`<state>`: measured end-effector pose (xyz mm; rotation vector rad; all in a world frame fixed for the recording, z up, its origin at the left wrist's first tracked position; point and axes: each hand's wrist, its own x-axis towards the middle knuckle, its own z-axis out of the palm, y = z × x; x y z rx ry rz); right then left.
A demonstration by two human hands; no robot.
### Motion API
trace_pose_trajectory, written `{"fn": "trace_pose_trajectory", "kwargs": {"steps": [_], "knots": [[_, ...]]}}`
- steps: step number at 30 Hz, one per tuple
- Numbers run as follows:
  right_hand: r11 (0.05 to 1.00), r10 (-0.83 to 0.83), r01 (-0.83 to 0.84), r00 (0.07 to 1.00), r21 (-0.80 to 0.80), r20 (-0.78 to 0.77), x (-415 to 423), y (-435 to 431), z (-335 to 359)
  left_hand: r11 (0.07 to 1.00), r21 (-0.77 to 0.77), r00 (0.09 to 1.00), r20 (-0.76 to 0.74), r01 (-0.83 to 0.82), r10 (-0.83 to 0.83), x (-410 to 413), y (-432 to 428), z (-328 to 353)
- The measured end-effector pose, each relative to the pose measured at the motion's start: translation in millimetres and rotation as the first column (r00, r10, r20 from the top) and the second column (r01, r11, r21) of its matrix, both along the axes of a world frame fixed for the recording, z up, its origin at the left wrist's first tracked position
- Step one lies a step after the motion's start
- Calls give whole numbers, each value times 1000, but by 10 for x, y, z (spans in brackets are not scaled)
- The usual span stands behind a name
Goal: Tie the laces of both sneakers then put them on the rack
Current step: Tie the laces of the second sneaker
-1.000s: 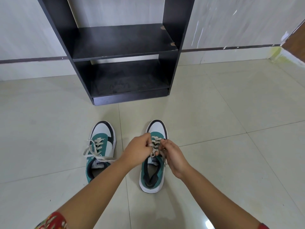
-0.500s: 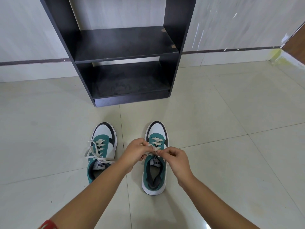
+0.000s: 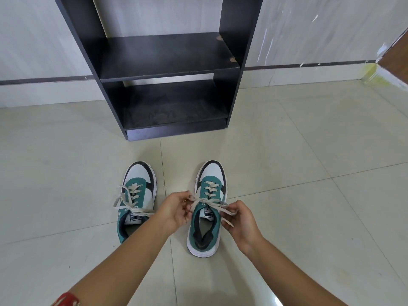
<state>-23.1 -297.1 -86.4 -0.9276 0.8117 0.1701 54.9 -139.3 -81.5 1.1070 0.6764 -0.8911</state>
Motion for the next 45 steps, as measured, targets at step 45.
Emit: {"fn": "trace_pose_trajectory", "kwargs": {"steps": [45], "knots": [[916,-239,281,955,288,-174,223,-61,-105,951,308,981,172,33,-89,81,61,-205]]}}
